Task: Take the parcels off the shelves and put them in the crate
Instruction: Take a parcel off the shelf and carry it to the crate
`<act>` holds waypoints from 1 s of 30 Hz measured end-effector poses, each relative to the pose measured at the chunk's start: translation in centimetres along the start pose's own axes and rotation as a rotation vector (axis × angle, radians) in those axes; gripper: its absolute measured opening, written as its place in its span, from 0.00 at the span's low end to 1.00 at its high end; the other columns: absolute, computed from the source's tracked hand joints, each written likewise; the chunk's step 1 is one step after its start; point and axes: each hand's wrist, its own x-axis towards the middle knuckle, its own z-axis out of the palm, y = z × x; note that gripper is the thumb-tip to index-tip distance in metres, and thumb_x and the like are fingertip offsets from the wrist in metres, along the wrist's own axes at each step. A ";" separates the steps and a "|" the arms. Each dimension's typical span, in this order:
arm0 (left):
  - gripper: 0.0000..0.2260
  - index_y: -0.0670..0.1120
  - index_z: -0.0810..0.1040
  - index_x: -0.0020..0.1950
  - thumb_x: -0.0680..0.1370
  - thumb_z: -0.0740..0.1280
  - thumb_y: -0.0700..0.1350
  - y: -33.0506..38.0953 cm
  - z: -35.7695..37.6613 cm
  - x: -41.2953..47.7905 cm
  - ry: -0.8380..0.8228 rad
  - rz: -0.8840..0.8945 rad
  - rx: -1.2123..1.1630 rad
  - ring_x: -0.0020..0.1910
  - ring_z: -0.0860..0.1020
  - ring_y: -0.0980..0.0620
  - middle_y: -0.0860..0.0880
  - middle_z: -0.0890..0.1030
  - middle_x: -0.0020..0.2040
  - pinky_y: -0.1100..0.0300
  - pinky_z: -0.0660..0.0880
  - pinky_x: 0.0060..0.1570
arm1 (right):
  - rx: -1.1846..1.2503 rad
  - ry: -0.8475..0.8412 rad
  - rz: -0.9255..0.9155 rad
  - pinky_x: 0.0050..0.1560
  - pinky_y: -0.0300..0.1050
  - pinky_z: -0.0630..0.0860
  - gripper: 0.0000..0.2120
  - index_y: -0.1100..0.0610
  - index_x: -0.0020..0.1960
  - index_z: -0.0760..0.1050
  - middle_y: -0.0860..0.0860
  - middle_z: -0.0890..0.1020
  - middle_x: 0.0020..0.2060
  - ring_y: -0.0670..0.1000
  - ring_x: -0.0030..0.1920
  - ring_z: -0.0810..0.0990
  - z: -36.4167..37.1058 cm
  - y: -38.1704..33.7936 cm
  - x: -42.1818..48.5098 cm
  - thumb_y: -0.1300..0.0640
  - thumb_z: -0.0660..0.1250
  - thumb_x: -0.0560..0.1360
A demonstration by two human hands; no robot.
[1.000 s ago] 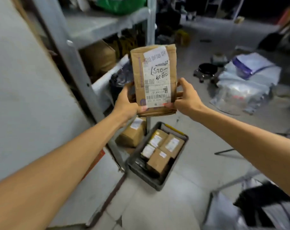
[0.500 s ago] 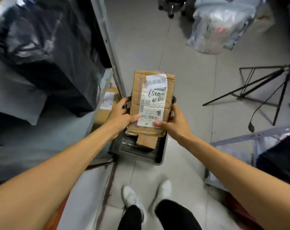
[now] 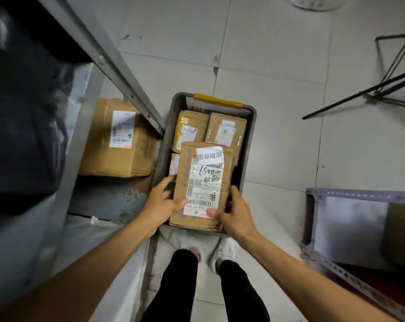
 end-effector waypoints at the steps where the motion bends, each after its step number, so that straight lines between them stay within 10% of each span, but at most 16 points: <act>1: 0.34 0.48 0.64 0.75 0.73 0.71 0.30 0.0 0.0 0.7 -0.006 -0.012 -0.006 0.39 0.81 0.66 0.60 0.83 0.41 0.70 0.77 0.35 | -0.007 -0.004 0.017 0.56 0.53 0.80 0.26 0.56 0.63 0.67 0.49 0.82 0.56 0.51 0.57 0.81 0.1 0.0 0.7 0.62 0.75 0.70; 15: 0.30 0.47 0.62 0.77 0.77 0.69 0.36 7.5 -0.9 16.5 0.021 -0.053 0.021 0.58 0.79 0.51 0.44 0.77 0.65 0.56 0.76 0.58 | 0.041 -0.042 0.059 0.31 0.33 0.77 0.23 0.54 0.64 0.66 0.49 0.79 0.55 0.47 0.48 0.80 -0.4 -5.0 18.0 0.68 0.68 0.74; 20: 0.31 0.48 0.61 0.77 0.77 0.69 0.38 8.7 -0.1 24.2 0.039 -0.065 0.083 0.62 0.77 0.48 0.44 0.76 0.67 0.57 0.78 0.55 | 0.030 -0.092 0.085 0.46 0.53 0.82 0.27 0.56 0.67 0.65 0.54 0.80 0.56 0.52 0.49 0.81 -1.0 -4.2 26.0 0.67 0.71 0.73; 23: 0.27 0.49 0.67 0.74 0.77 0.68 0.37 8.7 -0.2 27.7 0.062 -0.053 0.068 0.54 0.80 0.51 0.45 0.79 0.63 0.67 0.77 0.42 | -0.045 -0.110 0.047 0.52 0.51 0.80 0.28 0.54 0.70 0.64 0.52 0.80 0.57 0.51 0.52 0.80 -0.6 -3.9 30.3 0.66 0.69 0.74; 30: 0.24 0.48 0.70 0.72 0.77 0.68 0.35 7.3 -1.6 33.4 0.202 -0.038 0.187 0.57 0.79 0.48 0.48 0.79 0.59 0.61 0.80 0.49 | -0.068 -0.229 0.121 0.62 0.57 0.75 0.27 0.59 0.67 0.66 0.59 0.79 0.59 0.59 0.61 0.77 2.5 -3.2 38.2 0.75 0.66 0.71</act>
